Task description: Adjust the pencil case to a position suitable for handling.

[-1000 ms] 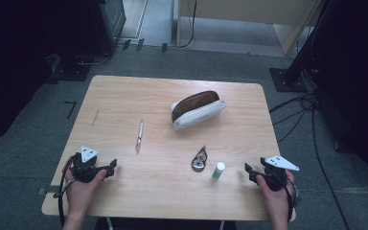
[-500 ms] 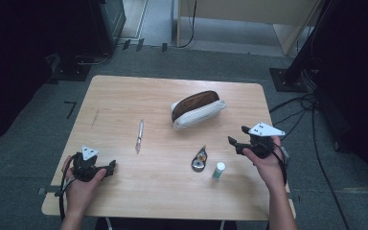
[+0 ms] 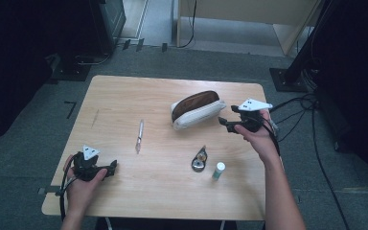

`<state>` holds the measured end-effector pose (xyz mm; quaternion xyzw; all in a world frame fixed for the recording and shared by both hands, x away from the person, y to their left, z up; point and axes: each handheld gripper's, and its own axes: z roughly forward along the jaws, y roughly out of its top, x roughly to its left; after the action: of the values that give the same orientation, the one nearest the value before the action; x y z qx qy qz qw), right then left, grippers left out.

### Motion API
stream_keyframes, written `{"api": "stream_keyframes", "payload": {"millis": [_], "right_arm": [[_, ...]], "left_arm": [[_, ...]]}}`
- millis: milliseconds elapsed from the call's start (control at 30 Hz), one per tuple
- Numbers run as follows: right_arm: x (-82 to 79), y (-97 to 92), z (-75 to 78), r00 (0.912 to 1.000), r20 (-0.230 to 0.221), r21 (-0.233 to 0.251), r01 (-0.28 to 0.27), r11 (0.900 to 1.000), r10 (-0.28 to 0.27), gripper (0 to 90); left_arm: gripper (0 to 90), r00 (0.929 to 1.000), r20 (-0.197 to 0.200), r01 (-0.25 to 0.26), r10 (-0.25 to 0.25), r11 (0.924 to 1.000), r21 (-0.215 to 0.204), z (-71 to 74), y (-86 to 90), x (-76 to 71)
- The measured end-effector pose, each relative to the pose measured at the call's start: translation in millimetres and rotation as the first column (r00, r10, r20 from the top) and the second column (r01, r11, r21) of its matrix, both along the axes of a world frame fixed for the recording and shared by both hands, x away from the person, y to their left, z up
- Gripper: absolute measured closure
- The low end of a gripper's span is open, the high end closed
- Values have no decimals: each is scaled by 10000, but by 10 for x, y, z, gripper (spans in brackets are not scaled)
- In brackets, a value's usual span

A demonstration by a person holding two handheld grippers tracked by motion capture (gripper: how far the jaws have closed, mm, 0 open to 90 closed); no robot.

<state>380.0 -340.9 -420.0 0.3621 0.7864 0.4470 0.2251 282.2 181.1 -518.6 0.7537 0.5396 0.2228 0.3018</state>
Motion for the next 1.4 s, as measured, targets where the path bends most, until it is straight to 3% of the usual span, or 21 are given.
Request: {"api": "stream_keyframes", "payload": {"millis": [67,100,133,167,233,367,467,700,900,1033,1200,1267,1300,1333,1367,1400], "right_arm": [[130,20,-35,9999,-39,-109,-127,9999,127,244],[218,27,-71,9987,-68,-374,-507,9980,505,204],[218,27,-71,9987,-68,-374,-507,9980,505,204],[296,24,-102,9958,-82,-327,-910,9953,908,185],[319,25,-109,9951,-158,-355,-977,9946,972,162],[438,77,-125,9897,-233,-1011,-1427,9846,1411,132],[508,115,-114,9888,-160,-1363,-1489,9794,1481,132],[704,94,-225,9891,-415,-811,-1442,9862,1412,112],[704,151,-277,9918,-73,-1207,-1278,9844,1278,102],[702,166,-315,9884,213,-1602,-1448,9764,1501,115],[671,156,-340,9875,398,-2103,-1406,9675,1522,191],[640,142,-330,9843,589,-2509,-1467,9568,1664,311],[617,126,-314,9801,662,-2595,-1640,9517,1870,414],[617,126,-314,9801,662,-2595,-1640,9517,1870,414],[597,96,-278,9734,730,-2492,-1931,9490,2172,548],[597,96,-278,9734,730,-2492,-1931,9490,2172,548]], "left_arm": [[51,10000,4,4,-4,10000,-6,0,0,0],[51,10000,4,9,-9,10000,0,0,0,0],[51,10000,-19,45,-45,10000,37,2,3,0],[51,10000,-20,53,-53,10000,36,2,2,0],[51,10000,-14,58,-58,10000,36,1,1,0],[51,10000,4,51,-51,10000,1,0,-5,3],[51,10000,2,50,-50,10000,4,0,-6,4],[51,10000,-5,49,-49,10000,11,1,-6,4],[51,10000,-3,62,-62,10000,9,1,-8,6],[51,10000,-4,65,-65,10000,8,1,-8,6],[51,10000,-2,64,-64,10000,7,1,-9,7],[51,10000,-3,72,-72,10000,13,1,-9,7],[51,10000,-2,72,-72,10000,11,1,-10,8],[51,10000,2,68,-68,10000,4,0,-11,8],[51,10000,-3,75,-75,10000,14,1,-10,8],[51,10000,-2,73,-73,10000,11,1,-10,8]]}}
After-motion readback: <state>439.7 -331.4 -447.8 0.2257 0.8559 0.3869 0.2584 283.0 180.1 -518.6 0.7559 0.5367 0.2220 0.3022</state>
